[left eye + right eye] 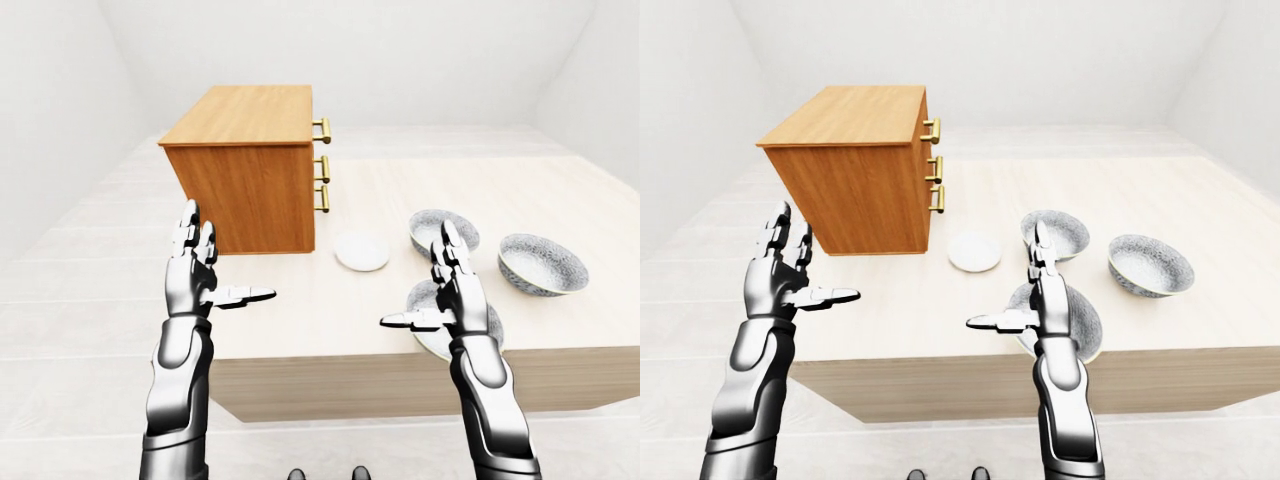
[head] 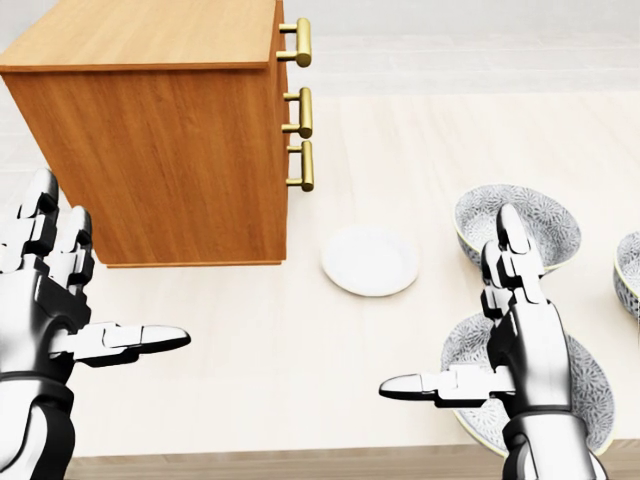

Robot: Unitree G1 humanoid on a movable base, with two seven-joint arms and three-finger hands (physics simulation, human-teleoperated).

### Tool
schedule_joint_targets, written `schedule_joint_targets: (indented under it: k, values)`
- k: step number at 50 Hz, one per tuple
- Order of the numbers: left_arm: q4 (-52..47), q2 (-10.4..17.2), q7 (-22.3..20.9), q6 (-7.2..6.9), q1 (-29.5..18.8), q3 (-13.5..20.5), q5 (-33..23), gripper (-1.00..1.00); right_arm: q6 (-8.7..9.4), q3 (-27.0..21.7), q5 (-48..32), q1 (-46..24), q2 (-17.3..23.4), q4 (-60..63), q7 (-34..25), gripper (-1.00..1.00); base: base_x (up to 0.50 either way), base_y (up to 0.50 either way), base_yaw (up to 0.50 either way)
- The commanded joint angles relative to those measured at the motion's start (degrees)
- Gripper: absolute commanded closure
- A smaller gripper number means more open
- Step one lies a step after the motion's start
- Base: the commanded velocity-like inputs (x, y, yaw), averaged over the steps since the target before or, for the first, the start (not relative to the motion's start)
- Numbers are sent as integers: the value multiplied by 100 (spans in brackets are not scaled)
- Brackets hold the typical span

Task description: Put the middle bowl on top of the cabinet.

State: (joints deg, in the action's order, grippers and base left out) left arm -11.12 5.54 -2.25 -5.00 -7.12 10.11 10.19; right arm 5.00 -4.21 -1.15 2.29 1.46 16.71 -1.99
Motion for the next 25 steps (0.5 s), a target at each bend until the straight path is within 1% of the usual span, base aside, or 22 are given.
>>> schedule_joint_targets:
  k: [1, 12, 25]
  values:
    - [87, 22, 31, 0, -55, -6, -17, -100, 0, -55, 74, 46, 36, -53, -77, -100, 0, 16, 0]
    - [-122, 21, -2, 0, 50, 13, 12, -100, 0, -89, 72, 89, 45, 70, -122, -100, 0, 0, 0]
    - [-186, 20, -30, 0, 61, 48, 50, -100, 0, -37, -59, 97, 32, 128, -129, -100, 48, -1, 0]
